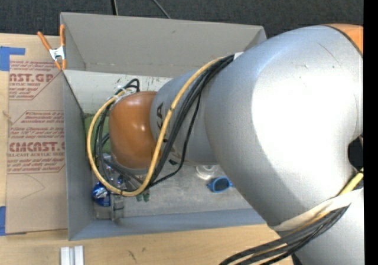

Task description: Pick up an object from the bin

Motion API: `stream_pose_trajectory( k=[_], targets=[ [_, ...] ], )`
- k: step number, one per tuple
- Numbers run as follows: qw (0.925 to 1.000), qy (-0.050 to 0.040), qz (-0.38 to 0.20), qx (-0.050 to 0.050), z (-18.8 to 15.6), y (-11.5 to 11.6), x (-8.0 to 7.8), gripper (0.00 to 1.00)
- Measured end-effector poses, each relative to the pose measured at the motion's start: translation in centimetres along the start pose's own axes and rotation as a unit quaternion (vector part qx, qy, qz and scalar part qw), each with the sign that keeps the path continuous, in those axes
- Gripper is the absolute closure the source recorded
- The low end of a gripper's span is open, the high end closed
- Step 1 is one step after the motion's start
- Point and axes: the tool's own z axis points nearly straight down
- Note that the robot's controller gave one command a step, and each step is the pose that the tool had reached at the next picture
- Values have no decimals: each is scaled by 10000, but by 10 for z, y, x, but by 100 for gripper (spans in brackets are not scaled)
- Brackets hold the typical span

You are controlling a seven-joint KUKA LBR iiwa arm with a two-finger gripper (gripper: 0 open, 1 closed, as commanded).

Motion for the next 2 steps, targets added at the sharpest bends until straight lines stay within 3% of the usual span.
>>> stream_pose_trajectory(
  k=[1, 2],
  targets=[
    [10000, -11, 0, -8, 0, 1, -1, 0],
    [10000, -60, 2, -14, -4, 0, -4, 100]
  ],
)
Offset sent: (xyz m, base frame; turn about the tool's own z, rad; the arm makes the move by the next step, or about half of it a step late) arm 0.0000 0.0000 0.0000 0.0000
